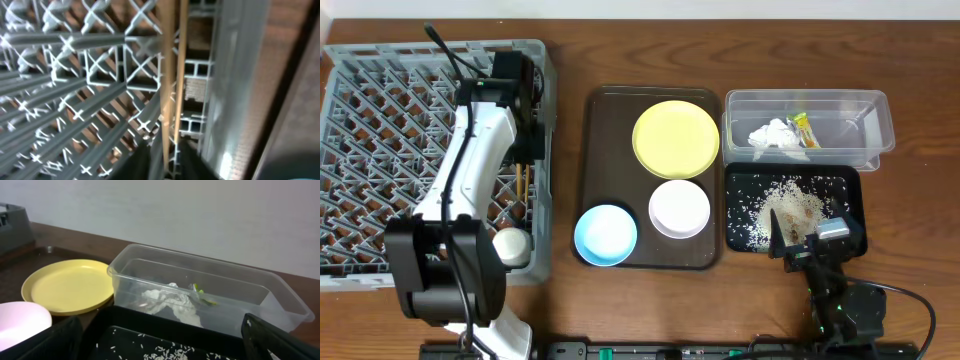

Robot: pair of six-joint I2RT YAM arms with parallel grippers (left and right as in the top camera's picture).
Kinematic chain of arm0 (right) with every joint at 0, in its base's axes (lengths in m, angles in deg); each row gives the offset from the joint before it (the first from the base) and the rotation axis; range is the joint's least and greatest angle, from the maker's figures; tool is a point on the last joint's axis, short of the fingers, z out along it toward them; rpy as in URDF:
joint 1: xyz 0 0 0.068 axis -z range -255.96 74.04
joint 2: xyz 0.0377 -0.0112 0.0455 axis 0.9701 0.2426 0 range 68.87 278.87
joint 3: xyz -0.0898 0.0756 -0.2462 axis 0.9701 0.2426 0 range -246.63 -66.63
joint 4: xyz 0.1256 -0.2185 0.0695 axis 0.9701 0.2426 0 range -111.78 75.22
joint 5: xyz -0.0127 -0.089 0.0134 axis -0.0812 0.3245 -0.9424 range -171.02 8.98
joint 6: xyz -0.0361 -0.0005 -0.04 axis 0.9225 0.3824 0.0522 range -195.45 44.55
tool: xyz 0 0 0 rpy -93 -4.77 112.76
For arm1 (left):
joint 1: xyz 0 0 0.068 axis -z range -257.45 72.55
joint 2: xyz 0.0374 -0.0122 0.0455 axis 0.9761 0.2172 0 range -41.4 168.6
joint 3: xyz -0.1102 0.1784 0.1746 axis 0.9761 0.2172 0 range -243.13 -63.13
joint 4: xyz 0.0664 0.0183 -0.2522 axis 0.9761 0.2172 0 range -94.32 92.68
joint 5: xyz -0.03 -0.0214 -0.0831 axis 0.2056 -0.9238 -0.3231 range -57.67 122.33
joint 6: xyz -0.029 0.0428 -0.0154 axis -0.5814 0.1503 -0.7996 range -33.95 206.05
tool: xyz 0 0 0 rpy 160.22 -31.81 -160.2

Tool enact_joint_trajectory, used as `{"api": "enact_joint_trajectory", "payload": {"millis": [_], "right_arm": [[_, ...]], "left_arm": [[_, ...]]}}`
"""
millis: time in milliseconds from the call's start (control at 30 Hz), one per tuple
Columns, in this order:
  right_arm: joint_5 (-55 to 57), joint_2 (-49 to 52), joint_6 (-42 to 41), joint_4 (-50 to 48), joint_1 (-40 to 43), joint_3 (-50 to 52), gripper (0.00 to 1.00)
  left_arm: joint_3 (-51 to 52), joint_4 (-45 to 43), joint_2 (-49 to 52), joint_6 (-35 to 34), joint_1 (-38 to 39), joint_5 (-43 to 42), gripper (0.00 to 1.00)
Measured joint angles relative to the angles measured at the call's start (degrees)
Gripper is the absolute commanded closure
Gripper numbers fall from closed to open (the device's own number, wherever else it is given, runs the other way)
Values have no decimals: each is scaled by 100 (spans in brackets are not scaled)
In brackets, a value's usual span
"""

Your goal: Sort waste into correct bins and load items into the dishwasher

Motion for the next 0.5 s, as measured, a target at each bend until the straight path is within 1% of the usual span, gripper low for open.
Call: {"api": "enact_joint_trajectory", "payload": {"millis": [33, 100, 267, 500], "right_arm": [[0, 0, 0, 0, 0, 0, 1], [0, 0, 0, 0, 0, 0, 1], [0, 0, 0, 2, 0, 0, 1], [0, 0, 0, 0, 0, 0, 1]], "left_arm": [[2, 57, 9, 15, -2, -11, 53], [-37, 208, -37, -17, 44, -55, 49], [-356, 758, -315, -28, 258, -372, 49], [-538, 1285, -1285, -166, 979, -1429, 49]]}}
